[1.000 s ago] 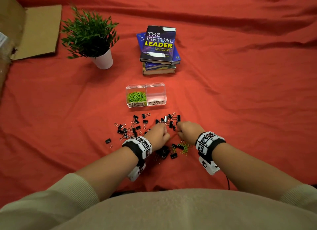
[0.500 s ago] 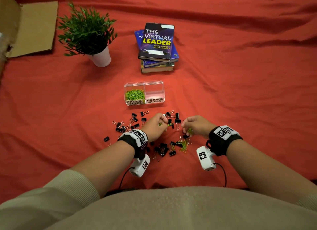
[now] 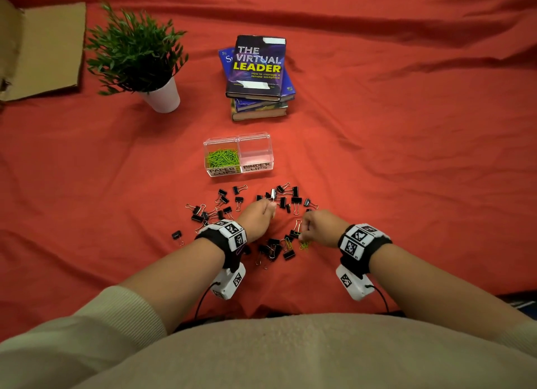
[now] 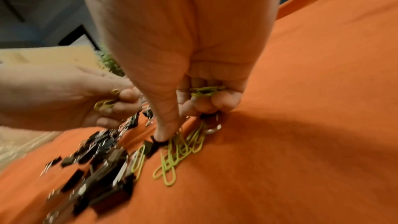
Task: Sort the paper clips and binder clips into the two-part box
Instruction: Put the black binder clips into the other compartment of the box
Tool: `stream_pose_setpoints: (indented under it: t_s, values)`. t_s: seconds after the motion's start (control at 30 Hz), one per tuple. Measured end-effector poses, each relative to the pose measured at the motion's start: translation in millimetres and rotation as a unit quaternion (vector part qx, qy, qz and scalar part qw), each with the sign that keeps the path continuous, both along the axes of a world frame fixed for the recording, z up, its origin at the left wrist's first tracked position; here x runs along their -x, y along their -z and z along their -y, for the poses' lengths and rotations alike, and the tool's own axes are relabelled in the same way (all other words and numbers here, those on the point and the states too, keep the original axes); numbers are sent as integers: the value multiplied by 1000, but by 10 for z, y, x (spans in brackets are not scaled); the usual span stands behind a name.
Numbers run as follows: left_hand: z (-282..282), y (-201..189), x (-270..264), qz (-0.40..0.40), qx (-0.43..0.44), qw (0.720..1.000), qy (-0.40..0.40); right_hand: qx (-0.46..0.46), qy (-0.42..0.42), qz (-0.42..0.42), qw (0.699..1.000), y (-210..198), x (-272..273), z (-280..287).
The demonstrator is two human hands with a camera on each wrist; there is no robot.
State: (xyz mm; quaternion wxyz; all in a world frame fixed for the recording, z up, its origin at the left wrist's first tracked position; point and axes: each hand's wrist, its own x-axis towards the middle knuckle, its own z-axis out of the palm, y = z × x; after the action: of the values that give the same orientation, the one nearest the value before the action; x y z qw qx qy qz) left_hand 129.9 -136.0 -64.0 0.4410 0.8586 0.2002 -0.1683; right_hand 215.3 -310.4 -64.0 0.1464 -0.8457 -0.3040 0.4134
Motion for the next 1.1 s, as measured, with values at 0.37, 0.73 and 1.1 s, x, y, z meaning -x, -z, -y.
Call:
stream_pose_setpoints:
  t_s: [0.37,0.73,1.1]
  values:
    - [36,-28,-17,-77,18,997,28,-178,299,-299,888,-197,-242,12]
    - [316,-85,-60,-71,-69,972,212,24,191,-110,975,-46,-200,162]
    - [317,-50,9,-12,-241,894,377,-49,135,-68,987,-34,-145,81]
